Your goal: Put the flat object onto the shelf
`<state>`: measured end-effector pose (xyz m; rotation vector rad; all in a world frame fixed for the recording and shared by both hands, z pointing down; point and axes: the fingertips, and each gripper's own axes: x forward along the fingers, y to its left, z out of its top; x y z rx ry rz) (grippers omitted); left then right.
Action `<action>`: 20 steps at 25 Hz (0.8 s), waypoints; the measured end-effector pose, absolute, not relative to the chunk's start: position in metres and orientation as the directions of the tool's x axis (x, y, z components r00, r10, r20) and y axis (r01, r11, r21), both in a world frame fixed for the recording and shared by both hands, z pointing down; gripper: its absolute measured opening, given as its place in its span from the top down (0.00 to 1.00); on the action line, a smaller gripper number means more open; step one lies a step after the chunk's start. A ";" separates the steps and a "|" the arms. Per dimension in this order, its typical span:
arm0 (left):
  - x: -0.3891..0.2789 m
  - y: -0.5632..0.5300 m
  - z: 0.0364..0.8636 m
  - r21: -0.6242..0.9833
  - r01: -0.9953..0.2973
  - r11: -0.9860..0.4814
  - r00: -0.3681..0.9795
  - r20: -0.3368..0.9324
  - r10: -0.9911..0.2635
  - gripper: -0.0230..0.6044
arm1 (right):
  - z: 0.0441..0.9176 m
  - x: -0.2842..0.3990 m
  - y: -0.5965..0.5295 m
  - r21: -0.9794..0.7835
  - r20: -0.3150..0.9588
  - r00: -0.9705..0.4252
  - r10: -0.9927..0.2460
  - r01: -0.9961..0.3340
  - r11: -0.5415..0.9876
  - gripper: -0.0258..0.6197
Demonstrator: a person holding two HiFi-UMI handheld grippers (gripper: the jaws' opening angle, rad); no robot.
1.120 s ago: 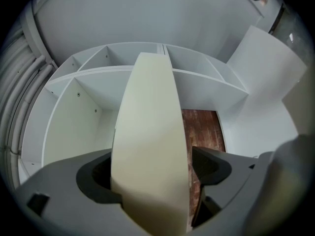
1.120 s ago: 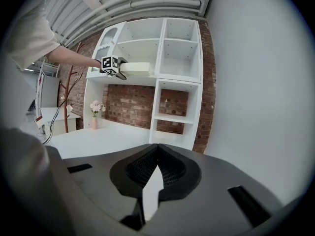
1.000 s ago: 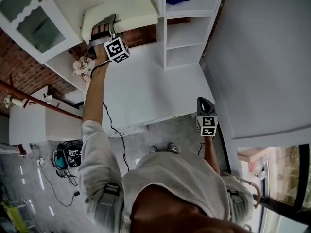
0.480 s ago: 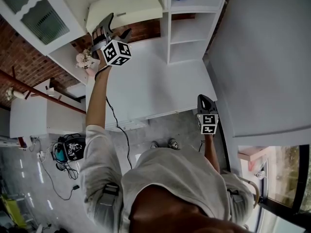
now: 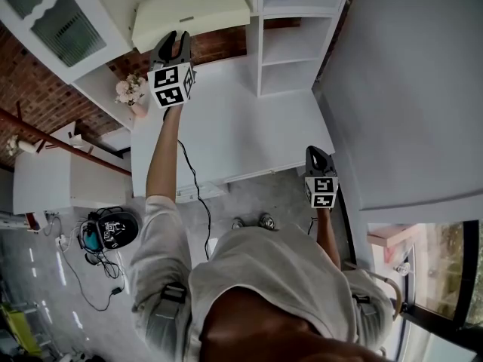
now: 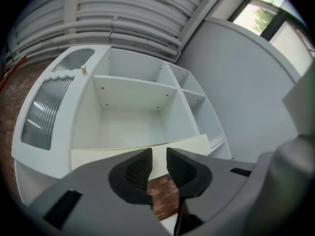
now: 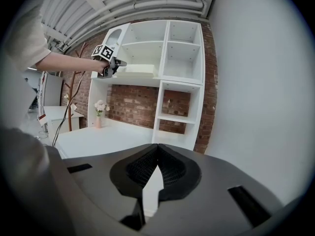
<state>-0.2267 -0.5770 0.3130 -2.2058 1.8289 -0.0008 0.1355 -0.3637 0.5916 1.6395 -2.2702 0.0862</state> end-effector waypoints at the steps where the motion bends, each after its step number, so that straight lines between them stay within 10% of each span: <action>1: -0.226 -0.578 0.314 -0.185 -0.967 -0.174 0.206 -0.173 -0.963 0.85 | 0.589 0.135 -0.363 0.143 0.303 -0.278 -0.912 -0.933 0.331 0.92; 20: -0.212 -0.618 0.327 -0.220 -0.948 -0.232 0.254 -0.076 -0.964 0.94 | 0.598 0.141 -0.372 0.163 0.318 -0.251 -0.914 -0.935 0.314 0.92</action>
